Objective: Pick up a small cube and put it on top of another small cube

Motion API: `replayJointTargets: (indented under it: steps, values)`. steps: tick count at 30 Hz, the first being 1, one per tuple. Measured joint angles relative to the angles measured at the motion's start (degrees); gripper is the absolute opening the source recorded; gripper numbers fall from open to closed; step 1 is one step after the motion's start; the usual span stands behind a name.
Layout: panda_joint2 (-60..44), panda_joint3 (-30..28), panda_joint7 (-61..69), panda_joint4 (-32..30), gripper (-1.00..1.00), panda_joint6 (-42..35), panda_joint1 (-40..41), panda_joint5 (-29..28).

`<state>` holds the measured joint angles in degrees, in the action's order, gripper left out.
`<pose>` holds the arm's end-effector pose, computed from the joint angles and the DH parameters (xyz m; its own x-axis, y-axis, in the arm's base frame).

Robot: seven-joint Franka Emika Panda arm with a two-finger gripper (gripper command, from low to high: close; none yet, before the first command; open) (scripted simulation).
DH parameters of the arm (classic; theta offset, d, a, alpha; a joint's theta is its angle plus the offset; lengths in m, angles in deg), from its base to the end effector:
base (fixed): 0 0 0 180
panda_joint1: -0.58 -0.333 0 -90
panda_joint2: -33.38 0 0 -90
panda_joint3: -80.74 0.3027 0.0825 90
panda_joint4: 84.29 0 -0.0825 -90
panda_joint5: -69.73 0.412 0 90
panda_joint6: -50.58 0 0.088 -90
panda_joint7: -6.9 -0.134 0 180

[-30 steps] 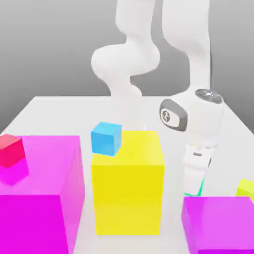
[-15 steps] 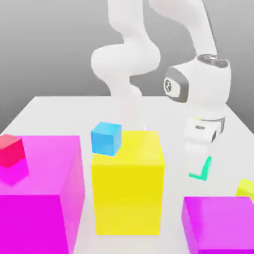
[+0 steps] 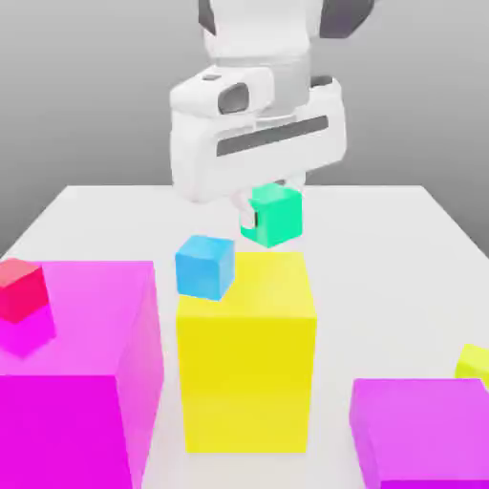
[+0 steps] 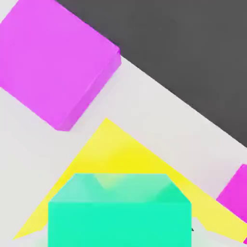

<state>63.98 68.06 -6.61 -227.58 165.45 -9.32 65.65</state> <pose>0.4226 -0.0233 0.4166 0.9741 -0.2253 0.0178 -0.2241 -0.9732 -0.0521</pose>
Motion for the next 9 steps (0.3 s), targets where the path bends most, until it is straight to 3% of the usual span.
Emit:
replayJointTargets:
  steps: [2,5,6,9]
  values:
    - [0.6,-0.2,-0.5,-1.3,-1.00,-0.6,1.8,-2.2]
    - [-1.4,-0.8,-0.6,-5.6,-1.00,5.3,2.5,-3.1]
    - [-2.0,-0.9,-0.5,-6.8,1.00,7.1,2.6,-3.2]
    - [-2.0,-0.9,-0.5,-6.8,1.00,7.1,2.6,-3.2]
